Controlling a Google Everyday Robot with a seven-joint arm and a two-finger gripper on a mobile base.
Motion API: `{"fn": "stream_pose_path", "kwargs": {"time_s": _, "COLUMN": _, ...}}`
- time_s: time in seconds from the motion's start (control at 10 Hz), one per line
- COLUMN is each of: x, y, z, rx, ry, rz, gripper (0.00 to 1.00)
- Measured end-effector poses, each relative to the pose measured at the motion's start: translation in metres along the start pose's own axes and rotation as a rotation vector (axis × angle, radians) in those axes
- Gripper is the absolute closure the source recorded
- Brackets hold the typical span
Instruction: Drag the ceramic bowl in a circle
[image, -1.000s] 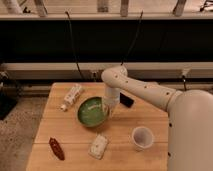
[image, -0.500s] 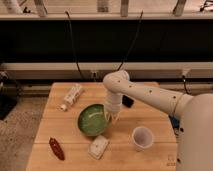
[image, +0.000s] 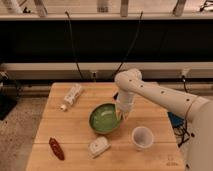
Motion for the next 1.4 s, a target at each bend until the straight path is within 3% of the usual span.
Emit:
{"fn": "stream_pose_path", "kwargs": {"time_s": 0.4, "x": 0.042, "y": -0.011, "z": -0.005, "rx": 0.011, "ry": 0.023, "rz": 0.032, "gripper": 0.99}}
{"fn": "stream_pose_path", "kwargs": {"time_s": 0.7, "x": 0.06, "y": -0.04, "z": -0.005, "rx": 0.028, "ry": 0.028, "rz": 0.014, "gripper": 0.99}}
{"fn": "stream_pose_path", "kwargs": {"time_s": 1.2, "x": 0.04, "y": -0.097, "z": 0.009, "rx": 0.039, "ry": 0.002, "rz": -0.102, "gripper": 0.99}}
{"fn": "stream_pose_path", "kwargs": {"time_s": 1.4, "x": 0.023, "y": -0.105, "z": 0.016, "rx": 0.041, "ry": -0.016, "rz": -0.15, "gripper": 0.99}}
